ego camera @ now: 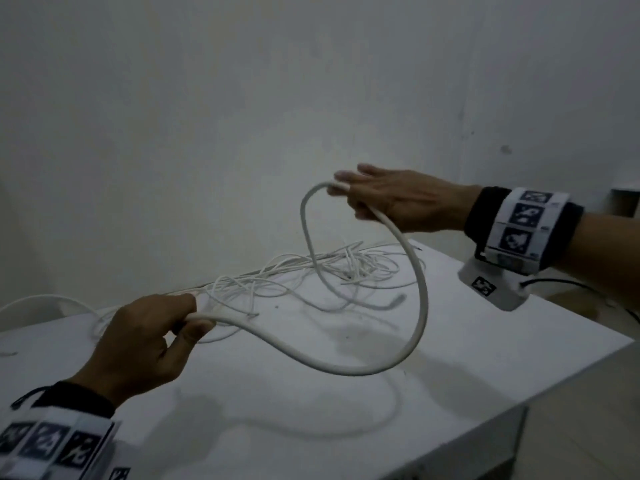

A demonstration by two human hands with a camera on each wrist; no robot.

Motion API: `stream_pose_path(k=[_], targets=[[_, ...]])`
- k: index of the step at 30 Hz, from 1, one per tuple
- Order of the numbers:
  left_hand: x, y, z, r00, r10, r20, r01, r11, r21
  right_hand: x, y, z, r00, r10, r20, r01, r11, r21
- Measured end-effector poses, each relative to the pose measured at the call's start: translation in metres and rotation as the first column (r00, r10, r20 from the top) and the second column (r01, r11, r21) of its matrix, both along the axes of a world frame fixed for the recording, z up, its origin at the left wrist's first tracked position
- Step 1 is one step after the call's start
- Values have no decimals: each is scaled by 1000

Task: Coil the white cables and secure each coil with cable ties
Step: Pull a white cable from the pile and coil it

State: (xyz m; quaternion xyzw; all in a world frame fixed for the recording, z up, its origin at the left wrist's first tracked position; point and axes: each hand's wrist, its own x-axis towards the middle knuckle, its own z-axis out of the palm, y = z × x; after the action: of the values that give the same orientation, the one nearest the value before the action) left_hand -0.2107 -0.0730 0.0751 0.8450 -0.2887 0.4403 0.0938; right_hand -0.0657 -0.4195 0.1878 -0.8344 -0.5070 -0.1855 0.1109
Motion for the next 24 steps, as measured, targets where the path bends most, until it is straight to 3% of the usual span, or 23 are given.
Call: stream_pose_path(k=[3,6,8,13,14,16,18,20,22,24], targets=[[-7,7,0,999,31,-26,-32,999,-34,-1,18,12,970,8,242,-24,998,61],[-14,15,7,997,65,-28,-66,998,-20,2,39,11,932,59,356,-35,997,-75],[-19,19,7,997,63,-32,-64,997,-48,2,48,15,913,57,405,-34,997,-65],[-30,21,9,995,42,-87,-72,921,-383,6,35,25,958,-105,266,105,994,13],[-30,19,11,992,-3,-128,-62,866,-497,8,30,24,966,-139,217,132,990,43],[-25,10,20,967,-199,-162,8,654,-756,12,18,19,964,-267,13,262,955,137],[-13,-1,31,934,-334,-125,21,402,-915,18,4,4,892,-353,-283,419,880,224],[1,-16,42,911,-401,-92,12,248,-969,27,-10,-16,801,-375,-466,531,805,264],[13,-34,50,885,-457,-87,-13,163,-987,31,-20,-27,743,-541,-394,647,732,213],[21,-50,55,859,-502,-104,-52,117,-992,25,-28,-30,707,-694,-135,700,661,271]])
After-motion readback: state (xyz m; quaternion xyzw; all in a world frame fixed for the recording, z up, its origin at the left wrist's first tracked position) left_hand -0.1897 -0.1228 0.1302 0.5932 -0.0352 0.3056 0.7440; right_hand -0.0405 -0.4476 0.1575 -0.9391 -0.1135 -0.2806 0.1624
